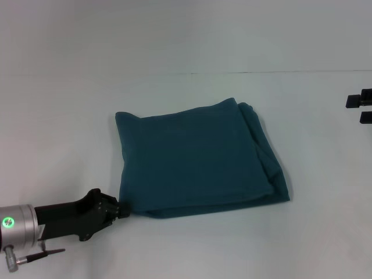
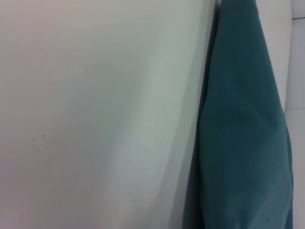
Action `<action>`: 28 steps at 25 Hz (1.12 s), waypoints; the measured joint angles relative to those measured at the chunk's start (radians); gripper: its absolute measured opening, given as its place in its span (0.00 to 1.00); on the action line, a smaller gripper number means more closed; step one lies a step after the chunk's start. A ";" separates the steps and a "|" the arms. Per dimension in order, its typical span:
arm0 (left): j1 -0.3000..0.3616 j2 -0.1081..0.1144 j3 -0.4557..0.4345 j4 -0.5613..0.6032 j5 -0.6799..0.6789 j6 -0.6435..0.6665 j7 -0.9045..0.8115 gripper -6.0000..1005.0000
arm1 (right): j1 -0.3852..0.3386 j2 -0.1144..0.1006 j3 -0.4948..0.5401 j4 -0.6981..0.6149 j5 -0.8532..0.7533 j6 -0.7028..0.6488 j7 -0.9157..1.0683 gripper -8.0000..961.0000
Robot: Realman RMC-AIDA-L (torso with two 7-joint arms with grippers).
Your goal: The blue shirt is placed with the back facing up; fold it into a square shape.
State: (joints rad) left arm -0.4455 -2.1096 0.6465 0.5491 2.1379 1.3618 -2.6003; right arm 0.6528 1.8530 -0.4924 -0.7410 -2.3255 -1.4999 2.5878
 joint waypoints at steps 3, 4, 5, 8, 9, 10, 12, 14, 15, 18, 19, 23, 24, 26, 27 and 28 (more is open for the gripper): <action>-0.005 0.005 -0.009 0.005 0.002 0.012 0.031 0.14 | 0.000 0.000 0.000 0.000 0.000 0.000 -0.002 0.71; -0.004 0.007 -0.018 0.011 0.002 0.019 0.043 0.14 | 0.000 0.000 0.000 0.000 0.000 0.000 -0.002 0.71; 0.000 0.008 -0.035 0.021 0.002 0.030 0.058 0.15 | -0.003 0.000 0.000 0.000 0.000 0.000 -0.003 0.71; 0.015 0.015 -0.071 0.050 0.003 0.056 0.062 0.16 | -0.006 0.000 0.000 0.000 0.000 0.000 -0.006 0.71; 0.021 0.019 -0.081 0.064 0.005 0.068 0.062 0.17 | -0.007 -0.001 0.000 0.000 0.000 -0.001 -0.011 0.71; 0.028 0.025 -0.092 0.085 0.006 0.080 0.064 0.17 | -0.007 -0.001 0.000 0.000 0.000 -0.001 -0.018 0.71; 0.043 0.031 -0.113 0.131 0.007 0.113 0.096 0.18 | -0.007 -0.002 -0.005 0.000 -0.003 -0.004 -0.051 0.71; 0.050 0.038 -0.151 0.180 0.005 0.166 0.181 0.25 | -0.007 -0.002 -0.008 0.000 -0.006 -0.003 -0.066 0.72; 0.049 0.042 -0.171 0.199 0.004 0.206 0.249 0.29 | -0.008 -0.003 -0.008 0.000 -0.008 -0.003 -0.085 0.72; 0.038 0.049 -0.201 0.243 0.003 0.323 0.434 0.40 | -0.013 -0.004 -0.015 0.008 -0.011 -0.007 -0.149 0.72; 0.033 0.049 -0.202 0.266 0.003 0.347 0.478 0.47 | -0.015 -0.005 -0.019 0.016 -0.011 -0.015 -0.175 0.72; -0.003 0.065 -0.171 0.309 0.017 0.379 0.523 0.65 | -0.011 -0.005 -0.025 0.022 -0.006 -0.088 -0.293 0.74; -0.017 0.073 -0.163 0.311 0.025 0.388 0.534 0.67 | -0.008 -0.002 -0.025 0.018 -0.003 -0.112 -0.334 0.77; -0.049 0.088 -0.150 0.312 0.054 0.409 0.564 0.71 | 0.004 0.009 -0.026 0.014 0.016 -0.151 -0.415 0.82; -0.066 0.093 -0.142 0.313 0.072 0.421 0.580 0.73 | 0.013 0.018 -0.031 0.014 0.032 -0.169 -0.462 0.84; -0.081 0.098 -0.132 0.313 0.088 0.429 0.590 0.75 | 0.020 0.026 -0.039 0.016 0.046 -0.181 -0.492 0.87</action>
State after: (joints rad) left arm -0.5267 -2.0113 0.5147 0.8621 2.2255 1.7911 -2.0099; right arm 0.6730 1.8791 -0.5309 -0.7247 -2.2791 -1.6813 2.0962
